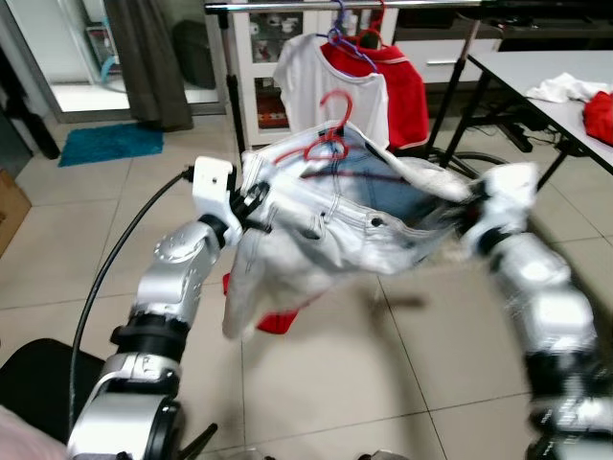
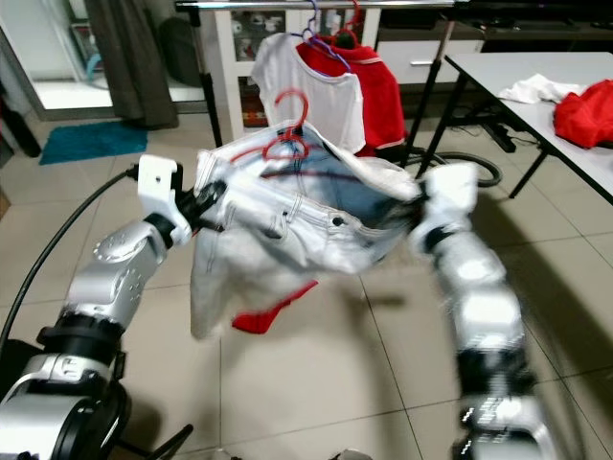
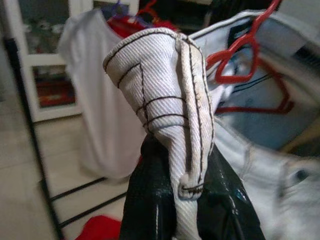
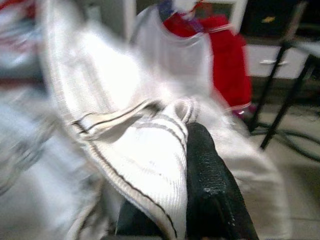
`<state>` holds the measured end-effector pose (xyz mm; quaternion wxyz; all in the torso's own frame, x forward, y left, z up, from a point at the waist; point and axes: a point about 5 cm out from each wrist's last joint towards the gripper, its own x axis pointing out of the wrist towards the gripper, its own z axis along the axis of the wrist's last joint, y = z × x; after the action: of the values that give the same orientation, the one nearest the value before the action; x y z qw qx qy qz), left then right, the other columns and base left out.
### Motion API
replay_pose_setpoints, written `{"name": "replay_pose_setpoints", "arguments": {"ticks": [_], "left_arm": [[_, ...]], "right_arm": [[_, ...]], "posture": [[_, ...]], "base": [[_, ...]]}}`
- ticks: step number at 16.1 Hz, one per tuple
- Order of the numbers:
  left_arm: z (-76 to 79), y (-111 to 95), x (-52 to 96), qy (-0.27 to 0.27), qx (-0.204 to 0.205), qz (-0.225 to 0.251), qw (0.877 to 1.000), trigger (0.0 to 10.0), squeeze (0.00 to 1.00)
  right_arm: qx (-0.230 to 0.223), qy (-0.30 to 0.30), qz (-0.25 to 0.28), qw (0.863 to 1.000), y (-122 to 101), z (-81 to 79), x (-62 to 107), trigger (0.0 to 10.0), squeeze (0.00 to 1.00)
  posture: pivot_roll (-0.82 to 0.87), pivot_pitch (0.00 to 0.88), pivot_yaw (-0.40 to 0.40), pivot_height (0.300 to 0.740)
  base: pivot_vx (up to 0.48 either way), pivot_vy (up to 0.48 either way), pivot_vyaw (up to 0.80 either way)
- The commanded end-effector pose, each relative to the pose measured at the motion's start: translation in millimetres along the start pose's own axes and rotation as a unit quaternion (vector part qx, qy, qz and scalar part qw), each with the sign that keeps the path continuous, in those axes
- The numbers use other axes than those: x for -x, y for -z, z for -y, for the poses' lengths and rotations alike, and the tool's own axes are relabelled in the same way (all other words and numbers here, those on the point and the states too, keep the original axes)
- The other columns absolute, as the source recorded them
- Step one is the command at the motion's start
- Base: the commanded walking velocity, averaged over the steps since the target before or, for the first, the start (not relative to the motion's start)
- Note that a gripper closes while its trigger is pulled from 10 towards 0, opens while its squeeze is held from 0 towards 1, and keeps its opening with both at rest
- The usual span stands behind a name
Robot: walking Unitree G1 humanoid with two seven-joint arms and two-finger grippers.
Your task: Hang hanger
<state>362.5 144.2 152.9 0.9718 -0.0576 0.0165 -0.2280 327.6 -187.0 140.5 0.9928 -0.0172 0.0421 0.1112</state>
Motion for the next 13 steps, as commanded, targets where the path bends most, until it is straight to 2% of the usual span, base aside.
{"name": "replay_pose_setpoints", "arguments": {"ticks": [1,2,3,4,5,6,7,8,9,10,11,13], "left_arm": [[5.1,-26,-7.9,0.019,0.01,0.054,0.998,0.0,0.0],[11.3,-31,-11.7,0.04,0.023,0.065,0.997,0.0,0.0],[16.0,-35,-13.6,0.055,0.036,0.076,0.995,0.0,0.0],[30.2,-48,-16.8,0.107,0.08,0.106,0.985,0.0,0.0],[40.2,-55,-15.9,0.152,0.102,0.121,0.976,0.0,0.0],[53.6,-62,-10.4,0.223,0.117,0.132,0.959,0.0,0.0],[56.2,-63,-8.8,0.238,0.121,0.133,0.954,0.0,0.0],[61.7,-62,-0.4,0.286,0.111,0.129,0.943,0.0,0.0],[60.0,-61,1.5,0.286,0.106,0.127,0.944,0.0,0.0],[55.3,-58,3.9,0.278,0.097,0.123,0.948,0.0,0.0],[49.9,-55,6.1,0.269,0.079,0.115,0.953,0.0,0.0],[42.0,-53,10.1,0.26,0.064,0.107,0.957,0.0,0.0]], "right_arm": [[0.031,-0.042,-0.006,0.999,7,-27.6,-0.7,0.0,0.0],[0.053,-0.083,-0.015,0.995,18,-50.6,0.2,0.0,0.0],[0.057,-0.106,-0.02,0.993,23,-62.1,0.7,0.2,0.0],[0.066,-0.149,-0.031,0.986,32,-82.2,0.9,2.4,0.0],[0.084,-0.159,-0.035,0.983,35,-87.9,-1.5,10.0,0.0],[0.079,-0.155,-0.031,0.984,34,-88.8,-8.6,10.0,0.0],[0.074,-0.157,-0.029,0.984,33,-89.0,-9.7,10.0,0.0],[0.068,-0.158,-0.003,0.985,24,-87.3,-14.6,10.0,0.15],[0.066,-0.157,0.009,0.985,20,-85.9,-15.7,10.0,0.33],[0.065,-0.153,0.027,0.986,13,-82.1,-16.3,10.0,0.91],[0.061,-0.158,0.042,0.985,8,-77.4,-14.8,10.0,1.0],[0.065,-0.175,0.058,0.981,3,-69.7,-11.0,10.0,1.0]], "posture": [[-0.07,0.003,0.03,0.74],[-0.07,0.0,0.031,0.74],[-0.07,0.0,0.031,0.74],[-0.07,0.0,0.032,0.74],[-0.07,0.0,0.032,0.74],[-0.07,0.0,0.036,0.74],[-0.07,0.0,0.039,0.74],[-0.07,0.0,0.037,0.74],[-0.07,0.0,0.036,0.74],[-0.07,0.0,0.035,0.74],[-0.07,0.0,0.033,0.74],[-0.07,0.0,0.032,0.74]], "base": [[0.0,0.0,0.0],[0.0,0.0,0.0],[0.0,0.0,0.0],[0.0,0.0,0.0],[0.0,0.0,0.0],[0.0,0.0,0.0],[0.0,0.0,0.0],[0.0,0.0,0.0],[0.0,0.0,0.0],[0.0,0.0,0.0],[0.0,0.0,0.0],[0.0,0.0,0.0]]}}
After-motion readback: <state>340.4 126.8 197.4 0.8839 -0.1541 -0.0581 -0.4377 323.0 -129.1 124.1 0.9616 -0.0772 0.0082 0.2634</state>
